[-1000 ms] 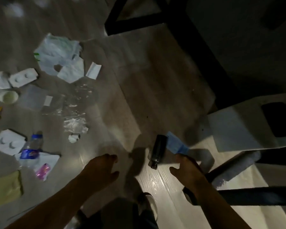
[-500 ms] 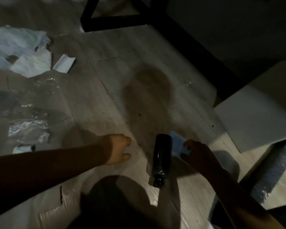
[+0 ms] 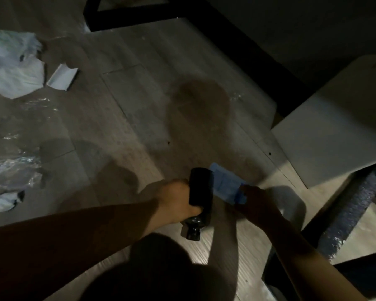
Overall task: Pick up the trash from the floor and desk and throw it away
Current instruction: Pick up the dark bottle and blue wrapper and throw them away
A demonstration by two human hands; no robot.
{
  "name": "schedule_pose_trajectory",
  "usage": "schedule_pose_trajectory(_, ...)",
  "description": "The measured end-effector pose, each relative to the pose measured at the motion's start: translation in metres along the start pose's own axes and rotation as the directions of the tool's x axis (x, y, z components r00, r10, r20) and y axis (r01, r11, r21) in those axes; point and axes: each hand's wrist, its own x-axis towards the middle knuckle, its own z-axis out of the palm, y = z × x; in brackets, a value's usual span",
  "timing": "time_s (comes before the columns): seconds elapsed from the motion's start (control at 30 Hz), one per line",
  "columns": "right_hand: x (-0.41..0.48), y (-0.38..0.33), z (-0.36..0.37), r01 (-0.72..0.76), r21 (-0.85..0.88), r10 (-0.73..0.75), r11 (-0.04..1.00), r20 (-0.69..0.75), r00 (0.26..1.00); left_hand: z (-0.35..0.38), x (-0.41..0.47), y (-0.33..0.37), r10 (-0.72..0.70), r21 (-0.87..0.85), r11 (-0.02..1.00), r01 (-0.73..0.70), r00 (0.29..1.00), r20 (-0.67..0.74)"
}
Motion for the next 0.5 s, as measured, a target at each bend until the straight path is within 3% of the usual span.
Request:
schedule_pose_trajectory(0.23, 0.022, 0.010, 0.007, 0.066, 0.030, -0.066, 0.997, -0.002, 0.998, 0.013, 0.025, 0.014, -0.100, 0.004, 0.995, 0.100, 0.995, -0.023)
schedule_pose_trajectory(0.37, 0.033, 0.008, 0.012, 0.127, 0.000, -0.127, 0.992, 0.007, 0.992, 0.024, 0.031, 0.016, -0.161, -0.184, 0.968, 0.168, 0.986, 0.051)
schedule_pose_trajectory(0.5, 0.042, 0.007, 0.018, 0.137, 0.034, -0.139, 0.990, 0.051, 0.989, 0.026, 0.029, 0.007, -0.215, -0.308, 0.927, 0.214, 0.976, 0.030)
